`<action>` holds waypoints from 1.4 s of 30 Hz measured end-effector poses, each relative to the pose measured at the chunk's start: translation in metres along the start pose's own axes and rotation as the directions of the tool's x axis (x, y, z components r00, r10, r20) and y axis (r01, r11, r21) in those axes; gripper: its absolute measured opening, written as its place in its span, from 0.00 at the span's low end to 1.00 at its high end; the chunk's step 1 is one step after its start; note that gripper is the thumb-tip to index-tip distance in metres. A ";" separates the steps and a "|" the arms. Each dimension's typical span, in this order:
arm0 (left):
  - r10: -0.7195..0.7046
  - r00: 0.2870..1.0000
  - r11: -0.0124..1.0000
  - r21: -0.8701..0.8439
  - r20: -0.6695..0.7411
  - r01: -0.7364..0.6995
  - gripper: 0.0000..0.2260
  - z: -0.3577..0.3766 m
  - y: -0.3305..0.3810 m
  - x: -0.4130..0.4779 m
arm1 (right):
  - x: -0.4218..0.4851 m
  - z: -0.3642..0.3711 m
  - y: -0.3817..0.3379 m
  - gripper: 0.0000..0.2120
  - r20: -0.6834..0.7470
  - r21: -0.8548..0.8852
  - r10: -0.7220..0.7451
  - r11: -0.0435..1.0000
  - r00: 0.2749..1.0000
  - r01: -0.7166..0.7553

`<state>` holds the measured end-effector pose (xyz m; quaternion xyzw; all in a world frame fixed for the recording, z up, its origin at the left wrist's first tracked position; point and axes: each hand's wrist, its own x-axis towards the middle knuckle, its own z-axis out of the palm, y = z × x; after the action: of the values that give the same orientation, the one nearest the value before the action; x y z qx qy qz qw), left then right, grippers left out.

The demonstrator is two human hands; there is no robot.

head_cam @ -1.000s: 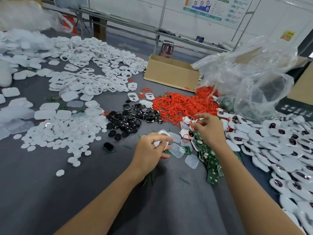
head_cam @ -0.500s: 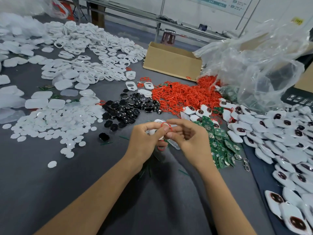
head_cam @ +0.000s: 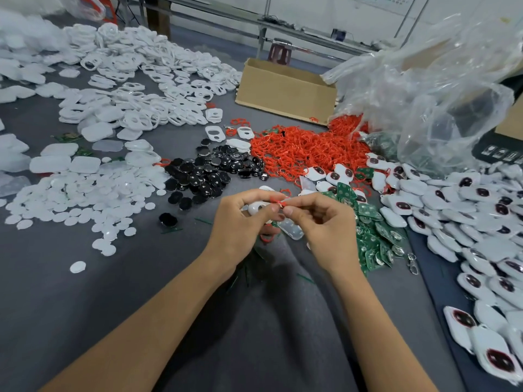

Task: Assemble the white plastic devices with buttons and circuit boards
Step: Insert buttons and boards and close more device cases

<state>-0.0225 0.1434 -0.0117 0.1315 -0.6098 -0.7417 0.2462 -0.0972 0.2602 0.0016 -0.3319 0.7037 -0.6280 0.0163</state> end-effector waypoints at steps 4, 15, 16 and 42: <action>0.063 0.998 0.998 -0.007 0.014 -0.063 0.06 0.000 0.002 0.001 | 0.000 -0.001 0.002 0.09 -0.026 -0.087 -0.044 0.995 0.999 0.042; 0.024 1.000 1.000 0.009 -0.010 -0.024 0.04 0.001 -0.004 0.003 | 0.001 0.002 0.008 0.11 -0.034 -0.121 -0.024 0.992 0.999 0.020; 0.012 1.000 1.000 -0.015 -0.013 -0.012 0.05 0.000 -0.004 0.003 | 0.001 0.002 0.007 0.12 -0.021 -0.075 0.005 0.997 1.000 -0.006; 0.010 0.996 0.999 0.051 0.087 -0.014 0.12 0.004 -0.004 -0.001 | 0.002 0.001 0.004 0.10 -0.244 0.091 0.152 0.987 0.958 -0.133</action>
<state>-0.0250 0.1479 -0.0151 0.1021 -0.6397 -0.7292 0.2205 -0.0998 0.2586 -0.0012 -0.1977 0.6984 -0.6877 -0.0152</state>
